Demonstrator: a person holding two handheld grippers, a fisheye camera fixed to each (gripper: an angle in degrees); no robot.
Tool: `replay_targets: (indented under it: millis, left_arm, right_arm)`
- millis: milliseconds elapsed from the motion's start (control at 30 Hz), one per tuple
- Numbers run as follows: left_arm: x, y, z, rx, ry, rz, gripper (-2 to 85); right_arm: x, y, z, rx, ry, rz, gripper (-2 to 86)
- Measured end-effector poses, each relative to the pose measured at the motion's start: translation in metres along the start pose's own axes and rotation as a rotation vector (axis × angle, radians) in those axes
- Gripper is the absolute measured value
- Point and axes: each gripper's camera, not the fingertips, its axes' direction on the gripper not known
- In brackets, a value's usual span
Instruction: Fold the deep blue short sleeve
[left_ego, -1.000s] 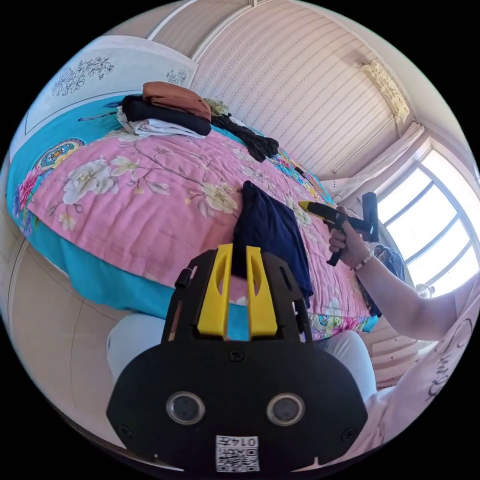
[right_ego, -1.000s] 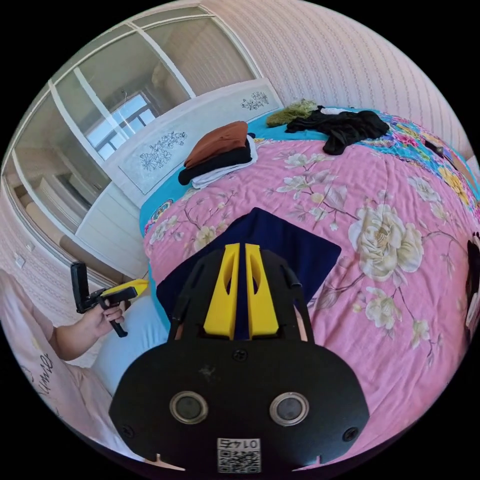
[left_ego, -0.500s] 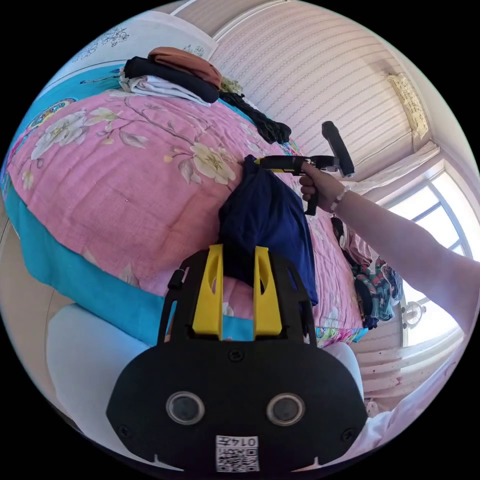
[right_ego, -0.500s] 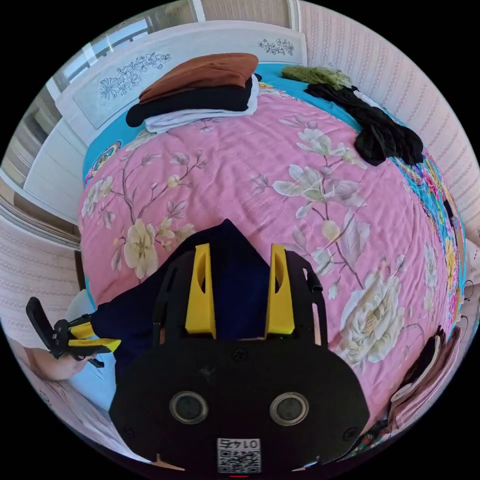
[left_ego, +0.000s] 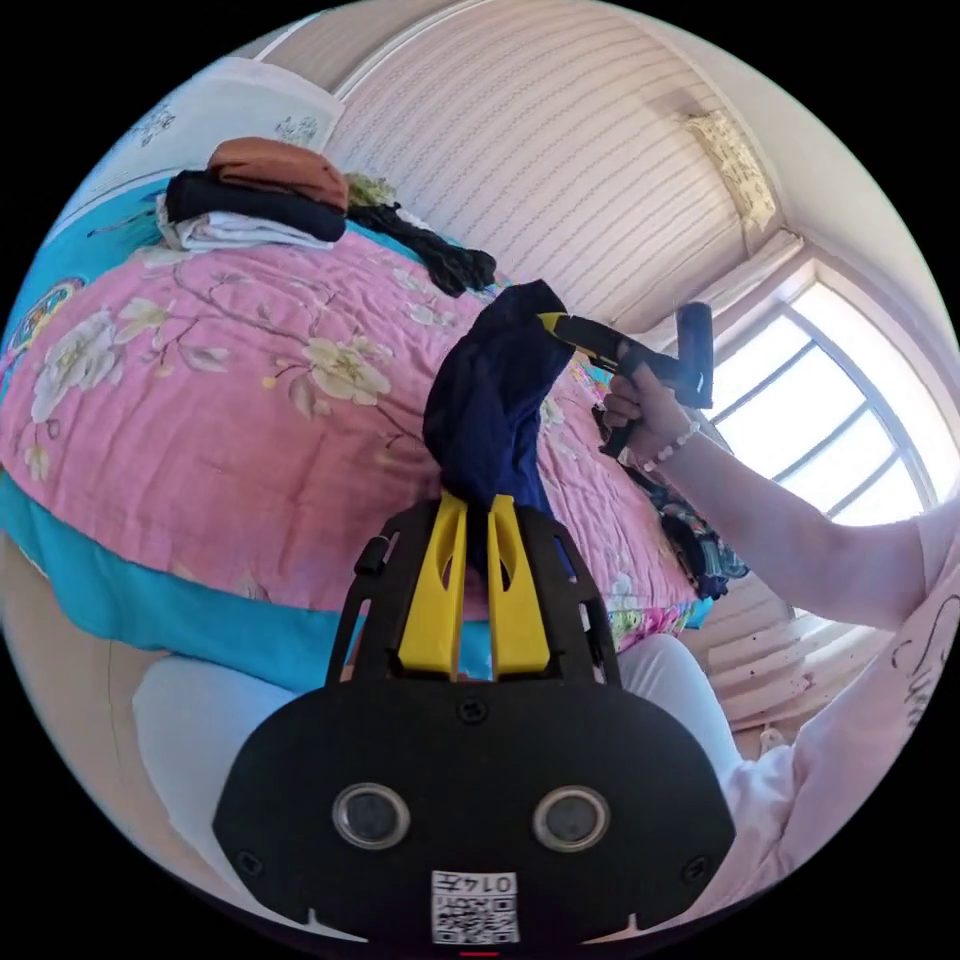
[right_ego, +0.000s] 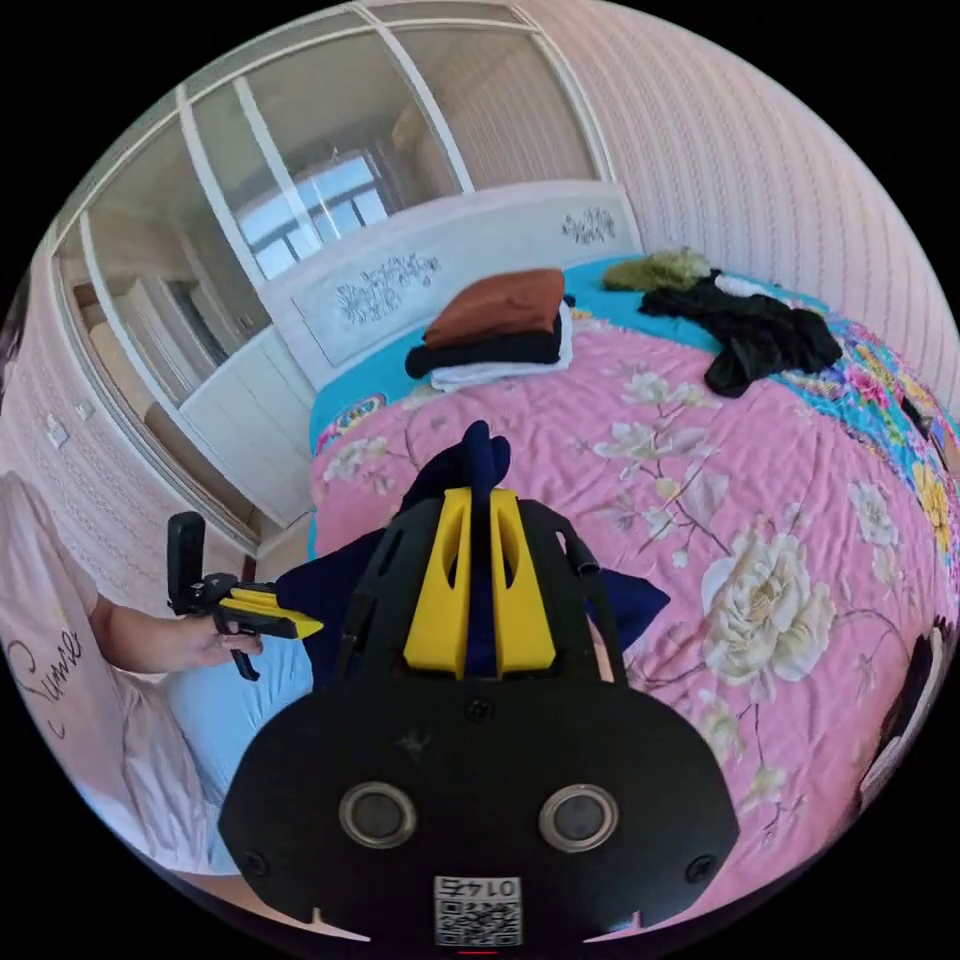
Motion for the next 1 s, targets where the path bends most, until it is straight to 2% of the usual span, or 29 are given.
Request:
replay_targets:
  millis: [133, 200, 467, 767, 1000]
  left_arm:
    - [0.044, 0.009, -0.041, 0.054, 0.072, 0.157, 2.4]
    - [0.063, 0.012, -0.056, 0.065, 0.095, 0.197, 2.6]
    - [0.15, -0.001, -0.068, 0.01, 0.151, 0.314, 2.2]
    - [0.239, -0.085, -0.02, -0.027, 0.119, 0.432, 2.6]
    - [0.328, -0.186, 0.105, -0.003, 0.183, 0.572, 2.4]
  right_arm:
    - [-0.065, 0.05, -0.12, 0.205, 0.073, -0.041, 1.3]
    - [-0.086, 0.072, -0.161, 0.238, 0.069, 0.013, 1.3]
    - [-0.141, 0.144, -0.249, 0.236, 0.204, 0.129, 1.2]
    - [-0.077, 0.124, -0.29, 0.339, 0.309, 0.19, 1.5]
    - [0.052, 0.077, -0.344, 0.349, 0.467, 0.326, 2.1]
